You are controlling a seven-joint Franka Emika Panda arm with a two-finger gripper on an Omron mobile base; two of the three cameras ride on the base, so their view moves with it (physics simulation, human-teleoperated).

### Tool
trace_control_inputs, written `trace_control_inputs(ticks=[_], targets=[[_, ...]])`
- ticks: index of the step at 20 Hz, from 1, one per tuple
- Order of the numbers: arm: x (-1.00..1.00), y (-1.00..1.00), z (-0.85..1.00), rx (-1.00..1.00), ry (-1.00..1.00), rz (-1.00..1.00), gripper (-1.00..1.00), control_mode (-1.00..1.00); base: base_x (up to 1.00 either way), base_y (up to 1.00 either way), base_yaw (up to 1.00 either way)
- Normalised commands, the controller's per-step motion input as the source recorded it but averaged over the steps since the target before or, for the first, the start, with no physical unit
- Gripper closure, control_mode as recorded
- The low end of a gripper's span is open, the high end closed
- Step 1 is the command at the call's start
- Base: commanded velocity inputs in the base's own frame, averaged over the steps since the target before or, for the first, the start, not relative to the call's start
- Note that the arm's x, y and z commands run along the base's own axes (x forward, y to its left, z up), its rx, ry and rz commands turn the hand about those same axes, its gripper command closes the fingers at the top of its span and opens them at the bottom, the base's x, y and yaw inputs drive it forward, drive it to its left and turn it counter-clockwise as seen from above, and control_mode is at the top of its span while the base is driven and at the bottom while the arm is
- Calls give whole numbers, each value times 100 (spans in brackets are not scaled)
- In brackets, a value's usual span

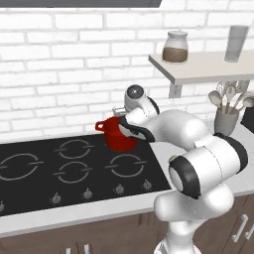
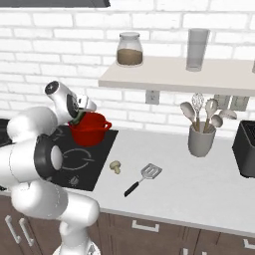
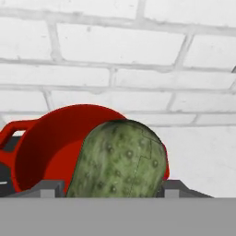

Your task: Put the mushroom and cucumber in the pot. Retrieve the spatula and lightly stir the vegetables in the pot.

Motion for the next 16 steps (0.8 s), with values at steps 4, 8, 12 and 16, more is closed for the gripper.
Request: trace_control_inputs(ticks=[4, 8, 12, 16], targets=[[50, 19, -31, 0, 0, 0, 100, -100, 0, 0, 0], [49, 0, -35, 0, 1, -4, 100, -100, 0, 0, 0], [41, 0, -43, -1, 0, -6, 100, -100, 0, 0, 0], [30, 1, -41, 0, 0, -5, 100, -100, 0, 0, 0]])
